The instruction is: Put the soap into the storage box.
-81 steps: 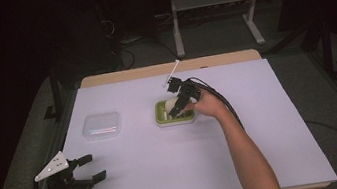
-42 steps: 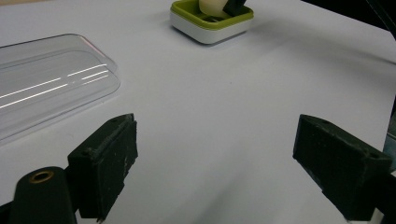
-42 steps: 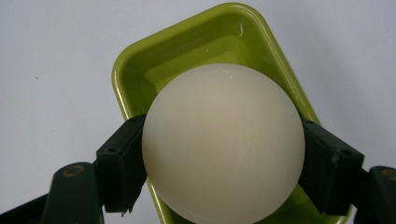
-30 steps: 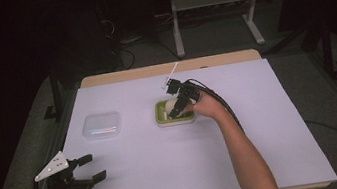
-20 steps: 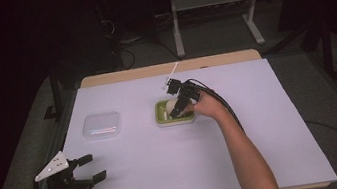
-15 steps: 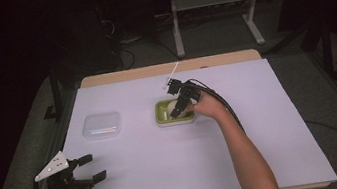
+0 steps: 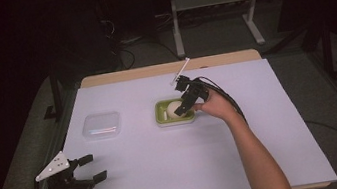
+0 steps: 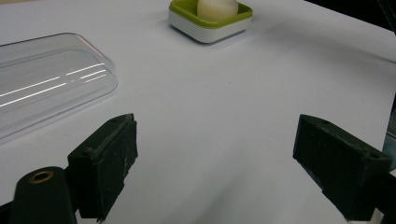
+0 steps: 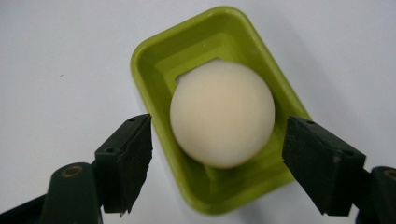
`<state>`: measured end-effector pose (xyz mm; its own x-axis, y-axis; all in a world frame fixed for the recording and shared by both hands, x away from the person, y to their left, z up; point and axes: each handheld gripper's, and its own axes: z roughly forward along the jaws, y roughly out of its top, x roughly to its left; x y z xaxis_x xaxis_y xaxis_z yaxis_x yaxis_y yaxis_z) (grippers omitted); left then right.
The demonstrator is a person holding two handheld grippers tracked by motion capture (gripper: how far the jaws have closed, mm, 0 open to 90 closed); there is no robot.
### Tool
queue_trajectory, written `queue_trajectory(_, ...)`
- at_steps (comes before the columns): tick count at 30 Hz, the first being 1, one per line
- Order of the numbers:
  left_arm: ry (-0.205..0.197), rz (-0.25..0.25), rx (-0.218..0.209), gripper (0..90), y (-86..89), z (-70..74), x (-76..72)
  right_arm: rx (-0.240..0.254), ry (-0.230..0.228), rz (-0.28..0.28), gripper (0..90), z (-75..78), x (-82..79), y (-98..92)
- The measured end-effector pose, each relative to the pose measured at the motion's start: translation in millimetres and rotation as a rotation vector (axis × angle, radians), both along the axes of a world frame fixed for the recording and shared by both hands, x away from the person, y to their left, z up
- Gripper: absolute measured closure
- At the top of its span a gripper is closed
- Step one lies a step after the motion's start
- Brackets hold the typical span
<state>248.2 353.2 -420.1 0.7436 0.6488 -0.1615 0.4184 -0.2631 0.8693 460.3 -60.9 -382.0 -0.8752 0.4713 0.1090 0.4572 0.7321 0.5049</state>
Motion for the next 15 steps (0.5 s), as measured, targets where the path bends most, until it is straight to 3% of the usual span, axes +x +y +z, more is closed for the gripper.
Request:
queue_trajectory(5,0.000,-0.003,0.002,13.2,-0.4,0.1,-0.3,0.040,0.003,-0.014,23.8,4.9,-8.1,-18.0)
queue_trajectory(15,-0.002,-0.004,0.000,13.2,-1.5,0.0,-0.4,0.073,0.004,-0.043,23.7,8.5,-25.6,-42.0)
